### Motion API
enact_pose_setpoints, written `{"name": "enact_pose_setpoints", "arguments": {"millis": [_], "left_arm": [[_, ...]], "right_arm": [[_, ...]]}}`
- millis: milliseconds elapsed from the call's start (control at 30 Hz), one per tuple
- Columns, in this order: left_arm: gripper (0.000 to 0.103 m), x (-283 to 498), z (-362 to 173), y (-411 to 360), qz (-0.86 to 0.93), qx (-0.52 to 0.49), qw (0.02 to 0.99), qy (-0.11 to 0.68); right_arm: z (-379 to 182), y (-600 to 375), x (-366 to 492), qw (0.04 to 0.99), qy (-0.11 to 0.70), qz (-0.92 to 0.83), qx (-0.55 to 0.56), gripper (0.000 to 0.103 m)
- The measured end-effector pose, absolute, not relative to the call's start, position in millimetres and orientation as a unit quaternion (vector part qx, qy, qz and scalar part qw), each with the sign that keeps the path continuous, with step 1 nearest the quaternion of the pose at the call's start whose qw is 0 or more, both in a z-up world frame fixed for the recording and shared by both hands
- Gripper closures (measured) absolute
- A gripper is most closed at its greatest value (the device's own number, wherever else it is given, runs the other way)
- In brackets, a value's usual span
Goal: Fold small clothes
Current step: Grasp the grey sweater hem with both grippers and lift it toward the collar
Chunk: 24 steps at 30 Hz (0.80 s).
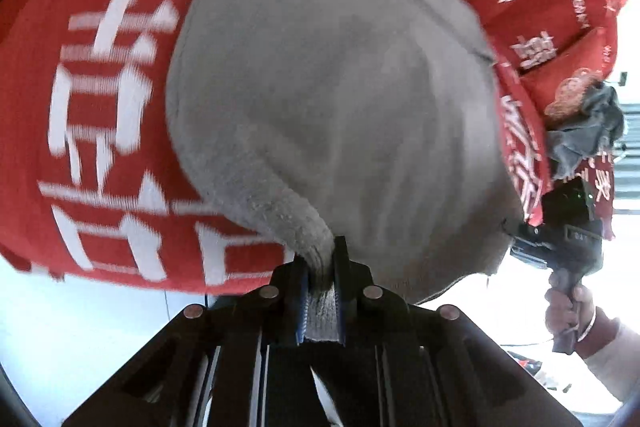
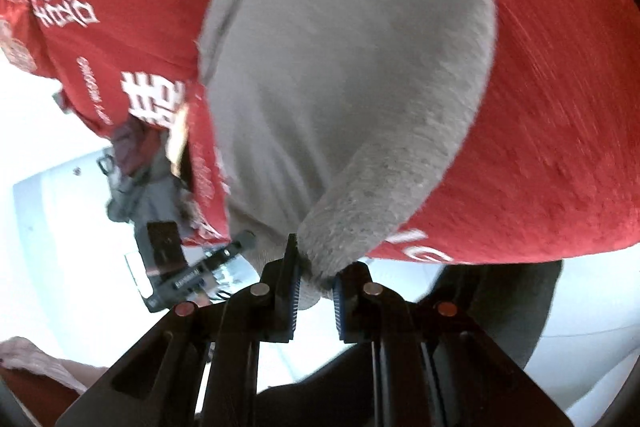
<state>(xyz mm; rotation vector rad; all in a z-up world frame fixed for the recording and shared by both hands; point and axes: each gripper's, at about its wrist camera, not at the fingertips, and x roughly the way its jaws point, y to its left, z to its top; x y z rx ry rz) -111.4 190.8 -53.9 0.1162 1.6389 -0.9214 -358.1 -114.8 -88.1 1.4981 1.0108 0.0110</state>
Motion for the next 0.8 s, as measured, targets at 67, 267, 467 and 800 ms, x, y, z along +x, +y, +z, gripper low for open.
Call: {"name": "enact_pose_setpoints", "arguments": {"millis": [67, 267, 467, 800], "left_arm": [[0.092, -103.4, -39.2, 190.4, -0.407, 0.043, 0.594, 0.692], [0.092, -67.4, 0.9, 179.2, -0.417, -0.003, 0.622, 0.663], [0.092, -7.8, 33.5, 154.9, -0.409, -0.053, 0.656, 0.632], [0.092, 90.3, 27.6, 47.9, -0.369, -0.05, 0.715, 0.591]], "right_arm": [[-78.9, -119.4, -355.5, 0.624, 0.414, 0.006, 0.663, 0.088], [-43.3, -145.0, -337.5, 0.643, 0.325, 0.024, 0.692, 0.088], [-3.0, -201.4, -300.6, 0.671, 0.275, 0.053, 0.687, 0.088], [-2.2, -324.6, -211.6, 0.679, 0.263, 0.038, 0.685, 0.088]]}}
